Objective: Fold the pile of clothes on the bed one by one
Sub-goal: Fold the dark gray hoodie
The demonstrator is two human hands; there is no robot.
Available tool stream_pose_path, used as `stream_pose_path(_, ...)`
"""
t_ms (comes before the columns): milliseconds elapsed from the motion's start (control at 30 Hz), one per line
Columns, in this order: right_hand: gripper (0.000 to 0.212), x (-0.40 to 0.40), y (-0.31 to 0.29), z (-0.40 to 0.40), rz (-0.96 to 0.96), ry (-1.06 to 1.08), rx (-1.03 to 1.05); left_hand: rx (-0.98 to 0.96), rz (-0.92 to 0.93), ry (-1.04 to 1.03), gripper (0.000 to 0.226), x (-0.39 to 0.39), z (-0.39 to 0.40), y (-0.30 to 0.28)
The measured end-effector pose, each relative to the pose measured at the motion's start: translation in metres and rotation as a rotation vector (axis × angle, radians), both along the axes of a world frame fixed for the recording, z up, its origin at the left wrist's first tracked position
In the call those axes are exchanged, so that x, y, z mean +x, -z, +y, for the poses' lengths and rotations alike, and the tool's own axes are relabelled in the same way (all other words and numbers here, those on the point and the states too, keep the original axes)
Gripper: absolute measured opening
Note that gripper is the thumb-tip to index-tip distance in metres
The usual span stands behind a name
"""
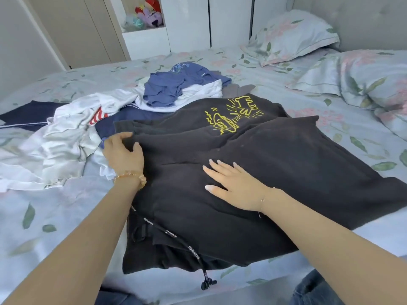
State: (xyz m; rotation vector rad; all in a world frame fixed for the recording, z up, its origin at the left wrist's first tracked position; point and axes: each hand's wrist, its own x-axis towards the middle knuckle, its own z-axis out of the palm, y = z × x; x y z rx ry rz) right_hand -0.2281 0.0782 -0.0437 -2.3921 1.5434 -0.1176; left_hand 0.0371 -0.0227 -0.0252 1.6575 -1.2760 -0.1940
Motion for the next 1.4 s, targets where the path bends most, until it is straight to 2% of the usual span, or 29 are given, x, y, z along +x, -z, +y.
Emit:
stream_pose_path(33, 0.059, 0.003, 0.004, 0.000, 0.022, 0.010, -0.001, 0.016, 0.068, -0.062, 0.036, 0.006, -0.005, -0.001)
stream_pose_path(133, 0.060, 0.005, 0.012, 0.000, 0.045, 0.043, -0.040, 0.140, 0.578, -0.092, 0.043, 0.021, -0.029, -0.008)
stream_pose_path(167, 0.061, 0.005, 0.012, 0.000, 0.047, 0.046, -0.052, 0.179, 0.693, -0.064, 0.042, 0.024, -0.036, -0.010)
stream_pose_path(300, 0.060, 0.005, 0.014, 0.003, 0.047, 0.047, -0.076, 0.300, 0.658, -0.068, 0.038, 0.035, -0.051, -0.009)
stream_pose_path(400, 0.058, 0.003, 0.013, 0.003, 0.028, 0.046, -0.081, 0.427, 0.640, -0.017, 0.069, 0.035, -0.053, -0.023)
stream_pose_path(467, 0.058, 0.002, 0.012, 0.003, 0.027, 0.037, -0.081, 0.445, 0.582, 0.033, 0.078, 0.033, -0.054, -0.029)
stream_pose_path(533, 0.058, 0.001, 0.011, 0.002, 0.005, 0.019, -0.067, 0.321, 0.559, 0.116, 0.058, 0.023, -0.050, -0.038)
stream_pose_path(600, 0.056, -0.004, 0.007, 0.000, -0.107, 0.029, -0.034, 0.172, 0.535, 0.249, 0.035, 0.010, -0.039, -0.053)
stream_pose_path(700, 0.046, -0.017, -0.002, -0.002, -0.417, 0.190, -0.067, 0.039, 0.451, 0.550, 0.036, -0.006, -0.009, -0.079)
stream_pose_path(767, 0.037, -0.026, -0.012, -0.002, -0.633, 0.350, -0.125, 0.055, 0.349, 0.790, 0.038, -0.011, 0.020, -0.088)
stream_pose_path(867, 0.025, -0.040, -0.031, -0.001, -0.980, 0.611, -0.171, 0.163, 0.052, 1.038, 0.019, -0.009, 0.066, -0.078)
stream_pose_path(967, 0.024, -0.052, -0.049, 0.000, -1.282, 0.822, -0.075, 0.185, -0.225, 1.139, 0.014, 0.004, 0.096, -0.051)
stream_pose_path(1033, 0.031, -0.058, -0.055, -0.001, -1.332, 0.877, 0.063, 0.101, -0.408, 1.125, 0.016, 0.012, 0.104, -0.033)
stream_pose_path(1133, 0.043, -0.056, -0.048, -0.006, -1.229, 0.941, 0.189, 0.187, -0.535, 0.947, 0.033, 0.018, 0.119, -0.015)
stream_pose_path(1267, 0.060, -0.044, -0.028, -0.019, -1.135, 1.048, 0.173, 0.127, -0.696, 0.898, 0.044, 0.009, 0.146, -0.008)
stream_pose_path(1333, 0.060, -0.042, -0.023, -0.025, -1.174, 1.073, 0.148, 0.023, -0.739, 0.945, 0.045, -0.004, 0.156, -0.009)
stream_pose_path(1400, 0.060, -0.041, -0.020, -0.031, -1.266, 1.089, 0.128, -0.075, -0.784, 0.986, 0.032, -0.013, 0.161, -0.010)
